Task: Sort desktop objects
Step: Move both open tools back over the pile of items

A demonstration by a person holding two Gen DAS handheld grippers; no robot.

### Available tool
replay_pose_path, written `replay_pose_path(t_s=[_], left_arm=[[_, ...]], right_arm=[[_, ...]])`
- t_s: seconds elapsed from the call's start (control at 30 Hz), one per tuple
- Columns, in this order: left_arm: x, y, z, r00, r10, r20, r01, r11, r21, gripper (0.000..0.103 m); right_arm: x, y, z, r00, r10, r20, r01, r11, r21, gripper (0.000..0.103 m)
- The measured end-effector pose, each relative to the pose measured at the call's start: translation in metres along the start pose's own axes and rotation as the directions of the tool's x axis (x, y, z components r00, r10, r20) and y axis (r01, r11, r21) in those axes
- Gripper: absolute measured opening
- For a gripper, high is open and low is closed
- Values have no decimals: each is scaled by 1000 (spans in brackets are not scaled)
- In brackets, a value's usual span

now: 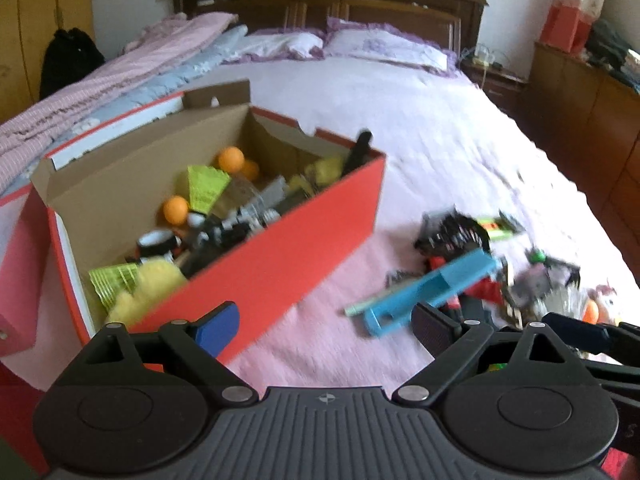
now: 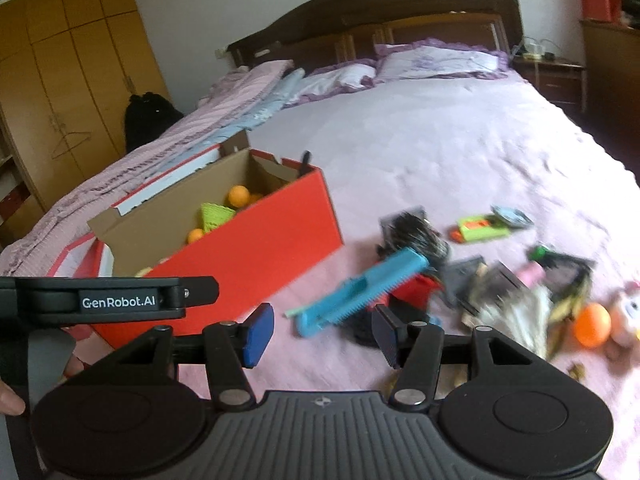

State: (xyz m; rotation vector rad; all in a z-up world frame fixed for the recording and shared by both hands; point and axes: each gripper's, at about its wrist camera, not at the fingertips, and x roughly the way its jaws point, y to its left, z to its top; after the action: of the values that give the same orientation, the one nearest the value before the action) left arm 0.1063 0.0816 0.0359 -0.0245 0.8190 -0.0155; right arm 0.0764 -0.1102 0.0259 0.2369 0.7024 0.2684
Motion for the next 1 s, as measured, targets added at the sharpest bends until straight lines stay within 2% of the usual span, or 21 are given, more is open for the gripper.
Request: replay_pose_path(t_s=[0.2, 0.43, 0.73, 1.0], left_arm=[[7, -14, -21, 998, -16, -57, 16, 1000, 3, 93], [19, -37, -49, 991, -41, -126, 49, 997, 58, 93], [30, -59, -64, 983, -66, -170, 88, 989, 122, 93], [37, -63, -71, 977, -65, -205, 93, 988, 127, 93]], right_arm=[[-13, -17, -21, 999, -50, -16, 50, 999, 10, 57], [-16, -42, -45, 991, -128, -44, 129, 991, 36, 57], [-13, -69, -65, 982, -177, -71, 183, 980, 83, 56], [-7, -87, -70, 971, -225, -81, 234, 964, 125, 42]])
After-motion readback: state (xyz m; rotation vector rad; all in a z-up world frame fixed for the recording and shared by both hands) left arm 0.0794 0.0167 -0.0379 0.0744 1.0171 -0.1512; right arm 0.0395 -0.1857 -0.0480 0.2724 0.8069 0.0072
